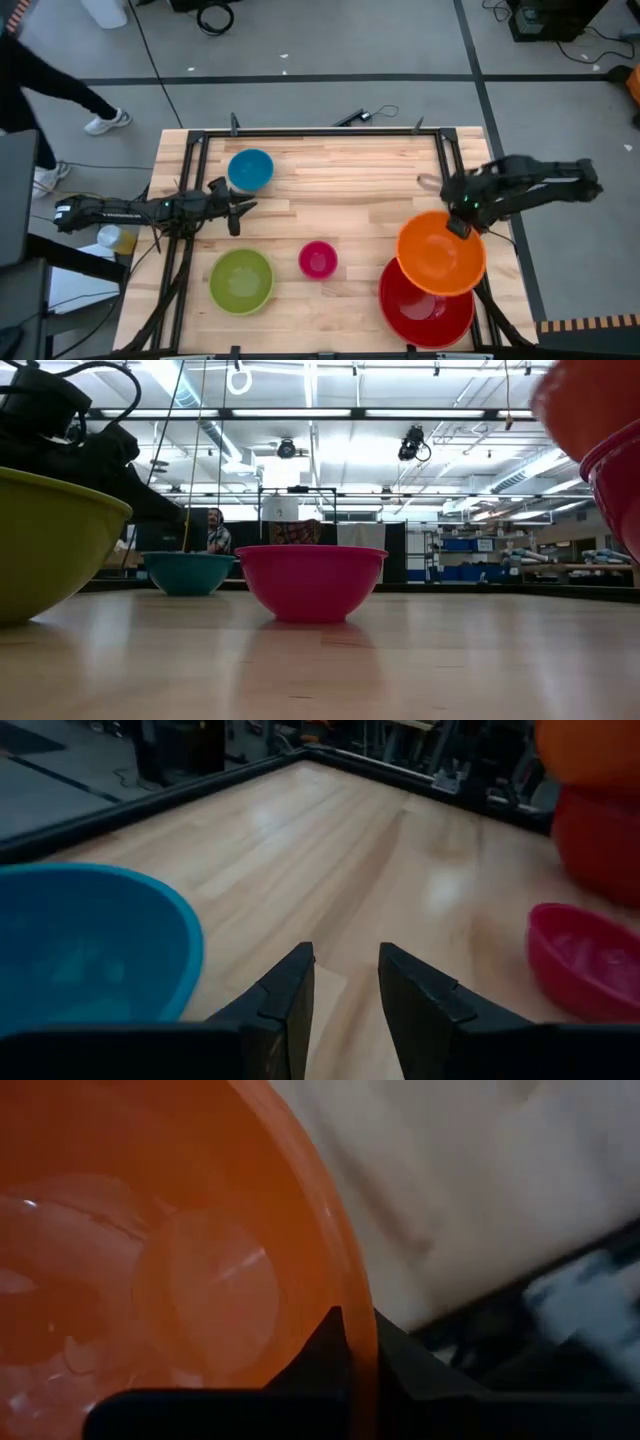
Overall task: Nest bowls inside each other
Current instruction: Stack the orange bowl on top of the red bowl
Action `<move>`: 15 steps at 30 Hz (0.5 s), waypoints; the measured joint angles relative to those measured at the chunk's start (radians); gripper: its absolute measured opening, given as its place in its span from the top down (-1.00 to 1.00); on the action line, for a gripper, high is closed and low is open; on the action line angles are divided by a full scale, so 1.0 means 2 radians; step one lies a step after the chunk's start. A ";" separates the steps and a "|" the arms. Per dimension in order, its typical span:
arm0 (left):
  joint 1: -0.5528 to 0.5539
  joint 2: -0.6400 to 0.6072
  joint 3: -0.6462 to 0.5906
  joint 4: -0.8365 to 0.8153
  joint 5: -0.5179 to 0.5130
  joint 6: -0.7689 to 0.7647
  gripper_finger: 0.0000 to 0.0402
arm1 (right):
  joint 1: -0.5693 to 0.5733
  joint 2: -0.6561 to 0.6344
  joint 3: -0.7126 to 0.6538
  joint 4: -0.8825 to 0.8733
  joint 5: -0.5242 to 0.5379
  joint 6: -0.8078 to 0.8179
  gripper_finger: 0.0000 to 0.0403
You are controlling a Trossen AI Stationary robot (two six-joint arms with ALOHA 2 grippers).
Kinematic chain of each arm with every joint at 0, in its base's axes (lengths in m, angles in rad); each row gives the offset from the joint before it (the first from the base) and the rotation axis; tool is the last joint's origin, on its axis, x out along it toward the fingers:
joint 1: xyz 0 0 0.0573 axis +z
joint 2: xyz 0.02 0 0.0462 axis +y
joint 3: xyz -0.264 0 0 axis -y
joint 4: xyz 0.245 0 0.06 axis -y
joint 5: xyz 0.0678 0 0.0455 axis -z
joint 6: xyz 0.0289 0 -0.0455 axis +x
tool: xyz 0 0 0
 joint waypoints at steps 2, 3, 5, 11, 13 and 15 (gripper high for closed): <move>-0.006 0.005 0.000 0.000 0.000 -0.002 0.41 | 0.041 0.000 -0.032 0.019 -0.007 0.039 0.92; -0.009 0.005 0.000 0.000 0.000 -0.002 0.41 | 0.061 0.002 -0.049 0.036 -0.006 0.054 0.92; -0.013 0.009 0.000 -0.001 0.000 -0.006 0.41 | 0.097 0.008 -0.078 0.086 -0.008 0.079 0.92; -0.026 0.017 0.000 -0.001 0.000 -0.032 0.41 | 0.162 0.051 -0.122 0.142 -0.015 0.142 0.83; -0.030 0.018 0.000 -0.001 0.000 -0.033 0.41 | 0.164 0.062 -0.122 0.149 -0.005 0.147 0.69; -0.032 0.018 0.000 -0.002 -0.001 -0.033 0.41 | 0.164 0.069 -0.117 0.157 -0.001 0.147 0.55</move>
